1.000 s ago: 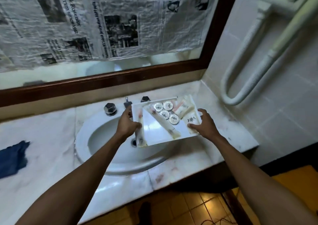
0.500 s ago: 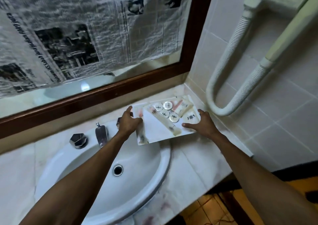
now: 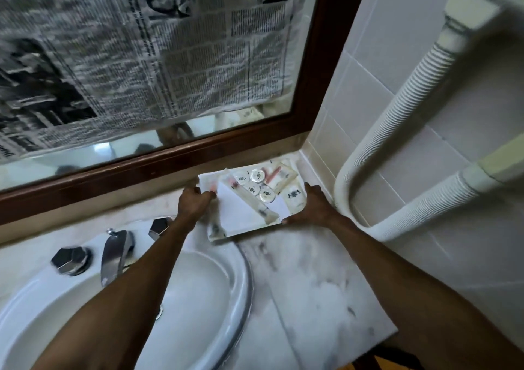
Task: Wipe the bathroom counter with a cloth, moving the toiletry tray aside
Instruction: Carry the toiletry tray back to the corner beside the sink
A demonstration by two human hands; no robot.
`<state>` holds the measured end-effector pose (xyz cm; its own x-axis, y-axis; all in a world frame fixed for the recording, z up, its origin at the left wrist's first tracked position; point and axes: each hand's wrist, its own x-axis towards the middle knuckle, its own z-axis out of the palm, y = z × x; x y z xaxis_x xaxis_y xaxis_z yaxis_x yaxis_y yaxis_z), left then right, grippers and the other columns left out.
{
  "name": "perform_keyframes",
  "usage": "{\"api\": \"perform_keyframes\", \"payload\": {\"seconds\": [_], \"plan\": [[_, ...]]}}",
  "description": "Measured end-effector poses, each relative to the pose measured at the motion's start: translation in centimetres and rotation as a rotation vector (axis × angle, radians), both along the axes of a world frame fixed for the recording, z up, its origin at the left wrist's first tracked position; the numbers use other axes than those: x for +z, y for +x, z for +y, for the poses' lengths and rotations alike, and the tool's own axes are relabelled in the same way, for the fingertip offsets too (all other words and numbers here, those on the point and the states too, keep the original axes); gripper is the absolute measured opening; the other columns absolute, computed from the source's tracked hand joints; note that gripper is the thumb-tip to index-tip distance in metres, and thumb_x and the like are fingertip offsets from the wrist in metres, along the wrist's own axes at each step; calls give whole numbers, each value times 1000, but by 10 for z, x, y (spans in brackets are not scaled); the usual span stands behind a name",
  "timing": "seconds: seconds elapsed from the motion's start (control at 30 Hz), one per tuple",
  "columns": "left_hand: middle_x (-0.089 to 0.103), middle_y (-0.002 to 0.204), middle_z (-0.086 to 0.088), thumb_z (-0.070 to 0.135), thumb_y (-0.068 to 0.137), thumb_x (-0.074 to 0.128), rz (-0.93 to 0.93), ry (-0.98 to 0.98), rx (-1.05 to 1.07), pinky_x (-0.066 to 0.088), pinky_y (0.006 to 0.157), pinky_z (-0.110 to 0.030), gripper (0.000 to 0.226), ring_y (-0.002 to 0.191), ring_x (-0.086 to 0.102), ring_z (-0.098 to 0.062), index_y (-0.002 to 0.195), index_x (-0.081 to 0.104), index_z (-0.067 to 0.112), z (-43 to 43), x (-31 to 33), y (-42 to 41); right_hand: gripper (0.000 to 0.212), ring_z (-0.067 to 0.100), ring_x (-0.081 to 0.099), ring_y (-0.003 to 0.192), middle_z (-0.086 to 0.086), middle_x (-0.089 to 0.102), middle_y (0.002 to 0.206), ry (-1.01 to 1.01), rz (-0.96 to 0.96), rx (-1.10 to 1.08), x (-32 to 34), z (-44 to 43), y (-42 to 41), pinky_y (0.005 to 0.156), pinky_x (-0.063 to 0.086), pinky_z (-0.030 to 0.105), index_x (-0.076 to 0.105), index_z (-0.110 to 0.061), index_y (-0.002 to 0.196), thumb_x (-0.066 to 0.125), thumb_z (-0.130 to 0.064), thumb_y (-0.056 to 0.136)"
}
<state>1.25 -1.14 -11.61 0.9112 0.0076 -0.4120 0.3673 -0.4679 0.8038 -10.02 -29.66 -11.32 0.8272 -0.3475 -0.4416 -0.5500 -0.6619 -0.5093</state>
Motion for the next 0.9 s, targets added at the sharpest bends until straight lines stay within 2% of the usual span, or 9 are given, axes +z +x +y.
{"api": "perform_keyframes", "payload": {"seconds": [0.13, 0.3, 0.4, 0.5, 0.63, 0.7, 0.77, 0.83, 0.9], "plan": [[67, 109, -8, 26, 78, 73, 38, -24, -8, 54, 86, -42, 57, 98, 65, -31, 133, 59, 17, -16, -13, 9, 155, 33, 20, 144, 17, 23, 149, -35, 68, 59, -13, -16, 18, 117, 25, 37, 5, -5, 155, 97, -49, 38], [66, 113, -6, 33, 66, 71, 84, -51, 6, 52, 91, -41, 81, 106, 65, -31, 144, 52, 22, -34, -21, 16, 152, 30, 15, 146, 16, 15, 153, -37, 53, 53, -29, -34, 29, 118, 21, 31, 1, -3, 155, 98, -42, 45], [63, 121, -6, 26, 76, 74, 89, -67, 13, 50, 95, -40, 79, 110, 63, -31, 149, 45, 19, -42, -27, 19, 151, 30, 9, 149, 16, 11, 156, -33, 55, 63, -37, -45, 33, 122, 17, 34, 0, -3, 156, 97, -44, 47], [63, 120, -9, 23, 80, 74, 100, -72, 14, 48, 90, -36, 69, 102, 61, -30, 145, 50, 15, -52, -28, 17, 150, 31, 8, 150, 16, 10, 157, -37, 38, 51, -43, -53, 36, 123, 17, 39, 3, -3, 156, 97, -42, 47], [61, 123, -6, 23, 80, 74, 126, -114, 45, 46, 96, -34, 73, 110, 60, -26, 148, 46, 14, -62, -34, 17, 143, 29, 16, 146, 17, 15, 154, -28, -30, 28, -50, -60, 37, 120, 18, 30, 4, -5, 156, 97, -29, 51], [61, 121, -4, 22, 79, 73, 131, -145, 49, 46, 90, -33, 70, 109, 60, -26, 145, 49, 16, -67, -35, 18, 142, 29, 15, 148, 17, 13, 156, -21, -51, 12, -53, -63, 38, 121, 17, 32, 3, -7, 157, 97, -25, 52], [65, 121, -4, 20, 78, 72, 143, -165, 71, 46, 85, -32, 57, 110, 61, -27, 133, 58, 20, -71, -36, 19, 139, 28, 12, 150, 17, 9, 160, -9, -73, 5, -54, -64, 37, 122, 16, 34, 4, -9, 157, 96, -20, 54], [67, 121, -5, 15, 82, 70, 142, -180, 84, 45, 82, -32, 41, 105, 61, -26, 121, 62, 21, -75, -38, 21, 133, 26, 10, 151, 15, 7, 162, 4, -113, 11, -57, -65, 35, 121, 12, 28, 8, -9, 157, 95, -14, 56], [62, 126, -2, 14, 83, 70, 162, -205, 103, 47, 87, -35, 50, 108, 58, -26, 131, 58, 15, -79, -39, 22, 126, 26, 12, 151, 14, 11, 161, -20, -166, 26, -59, -67, 33, 117, 11, 22, 16, -10, 155, 94, -11, 56]]}}
